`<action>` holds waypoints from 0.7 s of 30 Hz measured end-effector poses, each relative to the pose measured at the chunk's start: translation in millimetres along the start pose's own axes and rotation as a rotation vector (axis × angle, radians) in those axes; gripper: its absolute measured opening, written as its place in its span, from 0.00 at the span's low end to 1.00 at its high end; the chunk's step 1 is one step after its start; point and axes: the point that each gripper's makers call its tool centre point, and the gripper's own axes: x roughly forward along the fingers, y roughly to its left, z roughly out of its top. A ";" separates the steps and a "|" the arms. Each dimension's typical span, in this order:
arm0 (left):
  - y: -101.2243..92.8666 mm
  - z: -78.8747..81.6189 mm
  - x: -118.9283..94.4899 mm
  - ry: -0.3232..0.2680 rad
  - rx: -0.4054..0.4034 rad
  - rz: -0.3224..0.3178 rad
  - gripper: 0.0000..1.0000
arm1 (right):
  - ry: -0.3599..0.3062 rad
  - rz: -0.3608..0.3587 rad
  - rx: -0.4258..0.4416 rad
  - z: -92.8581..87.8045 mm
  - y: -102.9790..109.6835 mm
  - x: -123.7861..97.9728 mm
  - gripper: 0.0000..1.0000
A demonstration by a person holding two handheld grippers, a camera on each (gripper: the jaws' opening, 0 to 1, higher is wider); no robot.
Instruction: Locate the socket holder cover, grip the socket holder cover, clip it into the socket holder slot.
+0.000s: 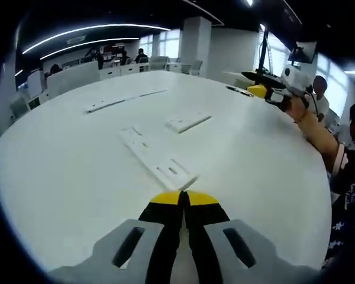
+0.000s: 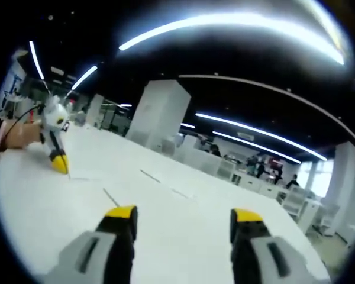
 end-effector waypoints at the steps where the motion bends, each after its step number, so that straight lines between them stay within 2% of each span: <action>1: 1.0 0.6 0.3 -0.004 0.005 0.004 0.03 | 0.001 0.000 -0.002 -0.1 0.2 0.1 0.65; 21: 11.6 8.1 4.0 -0.045 0.042 0.041 0.03 | 0.007 0.004 -0.016 -0.3 1.2 1.1 0.65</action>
